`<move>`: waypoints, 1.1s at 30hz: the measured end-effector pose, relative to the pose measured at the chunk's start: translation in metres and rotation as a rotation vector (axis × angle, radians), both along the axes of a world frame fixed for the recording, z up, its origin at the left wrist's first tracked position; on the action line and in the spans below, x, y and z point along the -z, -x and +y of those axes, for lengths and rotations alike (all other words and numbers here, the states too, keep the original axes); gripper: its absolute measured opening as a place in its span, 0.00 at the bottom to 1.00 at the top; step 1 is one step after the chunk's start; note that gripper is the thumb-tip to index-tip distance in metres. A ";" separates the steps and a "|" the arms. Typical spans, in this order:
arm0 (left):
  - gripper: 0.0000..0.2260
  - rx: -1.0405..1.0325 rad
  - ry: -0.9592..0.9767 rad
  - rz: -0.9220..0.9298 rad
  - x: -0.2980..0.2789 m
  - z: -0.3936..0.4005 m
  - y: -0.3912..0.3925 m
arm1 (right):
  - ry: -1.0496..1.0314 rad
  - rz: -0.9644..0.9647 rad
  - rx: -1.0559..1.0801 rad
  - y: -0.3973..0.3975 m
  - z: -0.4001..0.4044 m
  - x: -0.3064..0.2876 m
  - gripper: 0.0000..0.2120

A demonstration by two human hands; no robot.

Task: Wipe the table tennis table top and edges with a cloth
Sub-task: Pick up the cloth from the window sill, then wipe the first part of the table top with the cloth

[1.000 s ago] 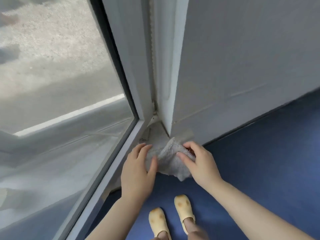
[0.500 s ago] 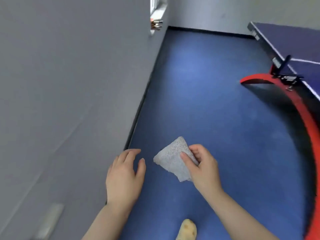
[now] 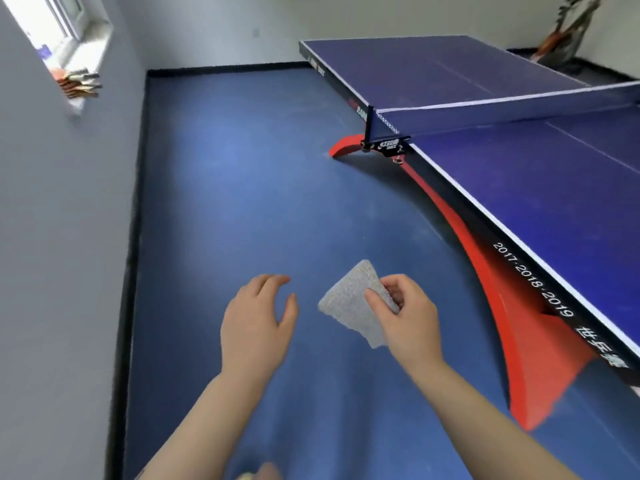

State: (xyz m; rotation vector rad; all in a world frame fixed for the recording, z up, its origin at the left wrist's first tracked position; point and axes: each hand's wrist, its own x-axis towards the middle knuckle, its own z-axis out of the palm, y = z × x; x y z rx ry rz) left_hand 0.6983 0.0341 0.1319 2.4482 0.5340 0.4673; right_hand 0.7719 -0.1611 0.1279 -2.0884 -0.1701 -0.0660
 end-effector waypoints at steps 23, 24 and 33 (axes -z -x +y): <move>0.13 0.494 0.001 0.000 -0.011 0.079 -0.476 | 0.052 -0.099 0.470 -0.368 0.050 -0.001 0.06; 0.13 0.499 0.006 0.002 -0.008 0.075 -0.495 | 0.059 -0.100 0.474 -0.386 0.047 0.002 0.06; 0.11 0.590 0.034 0.014 0.009 0.023 -0.674 | 0.131 -0.056 0.536 -0.530 -0.008 0.020 0.08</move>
